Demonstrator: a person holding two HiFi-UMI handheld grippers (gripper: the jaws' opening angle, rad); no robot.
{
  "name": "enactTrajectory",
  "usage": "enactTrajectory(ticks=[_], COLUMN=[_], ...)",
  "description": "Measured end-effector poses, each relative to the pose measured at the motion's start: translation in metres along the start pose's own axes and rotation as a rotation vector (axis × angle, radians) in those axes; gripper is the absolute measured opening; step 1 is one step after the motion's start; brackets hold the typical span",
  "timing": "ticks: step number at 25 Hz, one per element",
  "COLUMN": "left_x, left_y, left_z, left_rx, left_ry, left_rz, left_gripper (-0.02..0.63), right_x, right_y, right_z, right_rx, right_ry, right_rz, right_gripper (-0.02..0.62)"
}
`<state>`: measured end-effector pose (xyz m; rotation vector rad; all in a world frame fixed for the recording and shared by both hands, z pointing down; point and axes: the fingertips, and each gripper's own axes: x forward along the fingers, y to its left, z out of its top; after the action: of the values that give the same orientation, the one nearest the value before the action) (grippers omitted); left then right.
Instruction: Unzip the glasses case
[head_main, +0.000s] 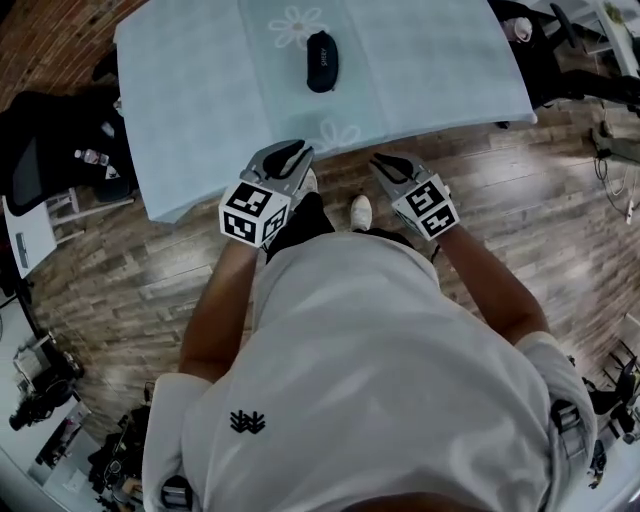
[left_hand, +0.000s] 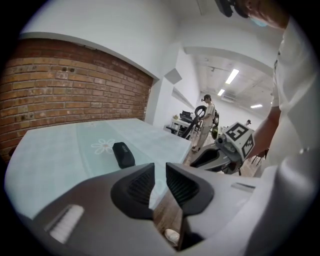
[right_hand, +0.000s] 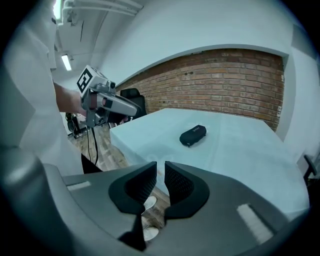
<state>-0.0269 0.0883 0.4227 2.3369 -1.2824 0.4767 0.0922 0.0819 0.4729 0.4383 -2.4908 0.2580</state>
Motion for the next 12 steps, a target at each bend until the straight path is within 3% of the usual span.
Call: enactTrajectory(ticks=[5,12], left_x=[0.028,0.068], left_y=[0.046,0.091], left_z=[0.016,0.021], left_rx=[0.051,0.184], left_ry=[0.043,0.114], left_rz=[-0.073,-0.184], left_gripper=[0.078,0.078], right_x=[0.035,0.08], right_y=[-0.021,-0.04], right_z=[0.013,0.019], right_rx=[0.023,0.076], right_ry=[0.047,0.115], right_rz=[-0.052,-0.14], right_gripper=[0.026,0.038])
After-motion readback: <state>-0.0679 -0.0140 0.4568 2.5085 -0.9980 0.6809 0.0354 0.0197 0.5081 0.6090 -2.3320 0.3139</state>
